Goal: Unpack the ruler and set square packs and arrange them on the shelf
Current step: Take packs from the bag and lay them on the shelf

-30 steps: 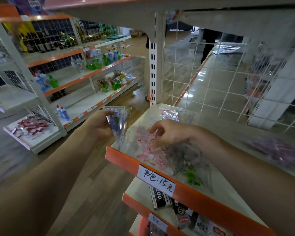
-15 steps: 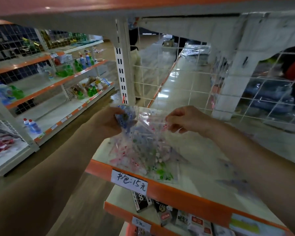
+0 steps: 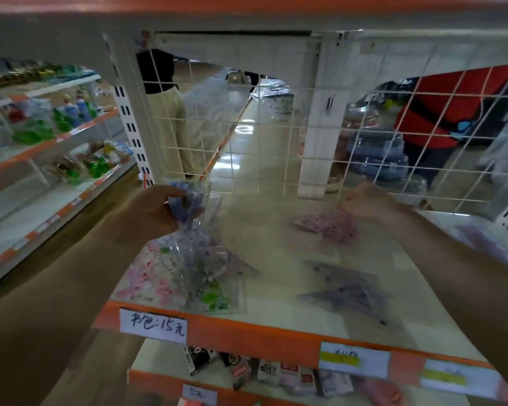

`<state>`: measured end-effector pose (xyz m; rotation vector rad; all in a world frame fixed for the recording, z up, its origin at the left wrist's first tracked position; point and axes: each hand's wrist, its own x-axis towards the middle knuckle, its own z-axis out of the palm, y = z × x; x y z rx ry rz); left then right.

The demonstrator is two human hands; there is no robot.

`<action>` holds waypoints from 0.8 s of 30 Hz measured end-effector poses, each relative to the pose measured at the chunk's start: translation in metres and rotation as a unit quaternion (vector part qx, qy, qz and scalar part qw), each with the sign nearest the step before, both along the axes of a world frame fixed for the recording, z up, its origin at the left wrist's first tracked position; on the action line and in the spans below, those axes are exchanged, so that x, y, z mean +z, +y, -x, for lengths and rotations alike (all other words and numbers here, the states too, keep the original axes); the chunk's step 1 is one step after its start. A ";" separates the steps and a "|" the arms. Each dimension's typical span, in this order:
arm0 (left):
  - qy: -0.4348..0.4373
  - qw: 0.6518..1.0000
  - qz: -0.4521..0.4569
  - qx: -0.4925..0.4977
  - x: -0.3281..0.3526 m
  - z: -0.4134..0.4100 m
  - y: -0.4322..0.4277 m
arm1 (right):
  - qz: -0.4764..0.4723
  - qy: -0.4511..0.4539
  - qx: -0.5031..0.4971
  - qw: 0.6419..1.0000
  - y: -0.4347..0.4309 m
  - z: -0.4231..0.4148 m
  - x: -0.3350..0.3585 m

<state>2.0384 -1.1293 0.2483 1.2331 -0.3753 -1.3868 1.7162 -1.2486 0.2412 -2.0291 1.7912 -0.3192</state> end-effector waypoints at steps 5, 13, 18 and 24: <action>-0.045 0.998 -0.019 0.028 -0.004 -0.021 0.010 | 0.044 0.003 0.143 0.989 0.042 -0.054 0.015; -0.037 0.998 -0.016 0.050 -0.016 -0.026 0.024 | -0.017 -0.083 0.248 0.965 0.102 -0.176 0.013; 0.012 0.999 -0.013 0.037 -0.007 -0.028 0.033 | -0.141 -0.258 0.240 0.925 0.102 -0.202 0.002; -0.053 0.998 -0.034 -0.030 -0.008 -0.036 0.042 | -0.130 -0.307 0.137 0.933 0.068 -0.186 0.005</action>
